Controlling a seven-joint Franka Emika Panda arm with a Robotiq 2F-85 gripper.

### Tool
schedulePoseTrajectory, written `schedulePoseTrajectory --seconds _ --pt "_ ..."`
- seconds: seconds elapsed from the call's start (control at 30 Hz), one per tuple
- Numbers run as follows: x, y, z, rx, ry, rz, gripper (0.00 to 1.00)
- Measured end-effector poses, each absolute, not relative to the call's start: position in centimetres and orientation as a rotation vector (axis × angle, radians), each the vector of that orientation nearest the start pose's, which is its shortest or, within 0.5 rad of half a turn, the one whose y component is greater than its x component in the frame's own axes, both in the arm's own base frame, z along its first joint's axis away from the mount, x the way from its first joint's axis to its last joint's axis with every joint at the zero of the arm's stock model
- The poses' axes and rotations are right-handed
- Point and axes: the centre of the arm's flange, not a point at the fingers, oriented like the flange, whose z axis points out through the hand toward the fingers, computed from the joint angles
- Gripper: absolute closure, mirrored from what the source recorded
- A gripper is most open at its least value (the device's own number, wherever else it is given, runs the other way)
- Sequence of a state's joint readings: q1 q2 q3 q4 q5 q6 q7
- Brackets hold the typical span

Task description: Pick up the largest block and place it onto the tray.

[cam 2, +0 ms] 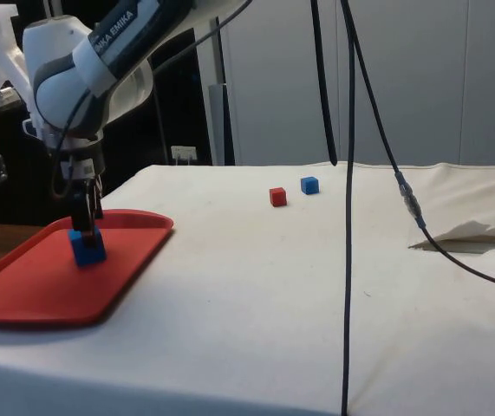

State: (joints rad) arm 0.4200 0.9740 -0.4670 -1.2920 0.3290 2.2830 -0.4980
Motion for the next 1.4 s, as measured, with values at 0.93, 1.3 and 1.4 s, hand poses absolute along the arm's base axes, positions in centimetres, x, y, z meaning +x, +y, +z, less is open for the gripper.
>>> schedulePoseTrajectory --seconds 0.93,1.3,1.4 --pt "75.6 6.3 28.7 -3.176 -0.718 -0.215 0.00" --pt "75.0 6.0 29.4 -3.170 -0.714 -0.227 0.00" --pt "74.8 5.9 29.7 -3.169 -0.712 -0.240 0.00"
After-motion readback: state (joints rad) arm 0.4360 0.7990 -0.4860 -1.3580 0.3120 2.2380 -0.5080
